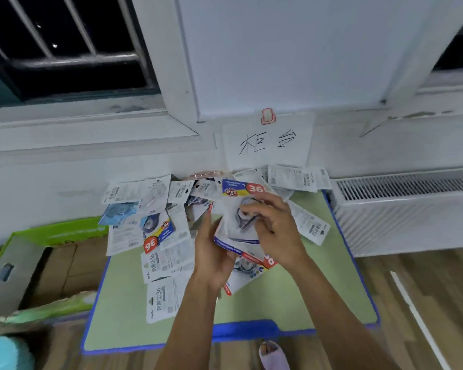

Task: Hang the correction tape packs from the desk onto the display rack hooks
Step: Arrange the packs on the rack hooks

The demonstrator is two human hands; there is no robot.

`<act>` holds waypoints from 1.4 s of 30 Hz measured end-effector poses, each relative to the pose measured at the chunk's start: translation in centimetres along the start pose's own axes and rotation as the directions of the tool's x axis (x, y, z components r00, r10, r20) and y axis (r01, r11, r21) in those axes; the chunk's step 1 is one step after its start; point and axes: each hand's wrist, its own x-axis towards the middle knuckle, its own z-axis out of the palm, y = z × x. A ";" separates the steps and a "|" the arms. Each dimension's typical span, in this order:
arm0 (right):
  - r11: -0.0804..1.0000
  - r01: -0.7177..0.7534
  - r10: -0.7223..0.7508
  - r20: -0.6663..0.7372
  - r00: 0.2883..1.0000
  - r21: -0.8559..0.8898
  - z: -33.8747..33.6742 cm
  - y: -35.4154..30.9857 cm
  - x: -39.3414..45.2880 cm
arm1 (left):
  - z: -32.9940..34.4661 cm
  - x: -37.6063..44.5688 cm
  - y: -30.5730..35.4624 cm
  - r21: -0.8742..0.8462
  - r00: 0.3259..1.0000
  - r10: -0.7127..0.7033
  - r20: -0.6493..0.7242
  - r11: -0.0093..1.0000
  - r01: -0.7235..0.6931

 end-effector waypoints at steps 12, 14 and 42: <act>0.888 -0.321 0.437 -0.387 0.812 0.330 -5.7 -3.5 -11.5 | 4.6 -5.4 -5.4 0.311 0.969 -0.173 0.175 0.944 0.112; 0.845 -0.355 0.513 -0.418 0.750 0.400 -7.6 -3.0 -13.2 | 5.8 -6.2 -6.8 0.323 0.959 -0.203 0.196 0.937 0.132; 0.918 -0.366 0.145 -0.988 -0.048 0.152 -34.8 -12.1 -69.3 | 24.1 -46.8 -43.6 0.628 0.563 -0.596 0.572 0.760 0.167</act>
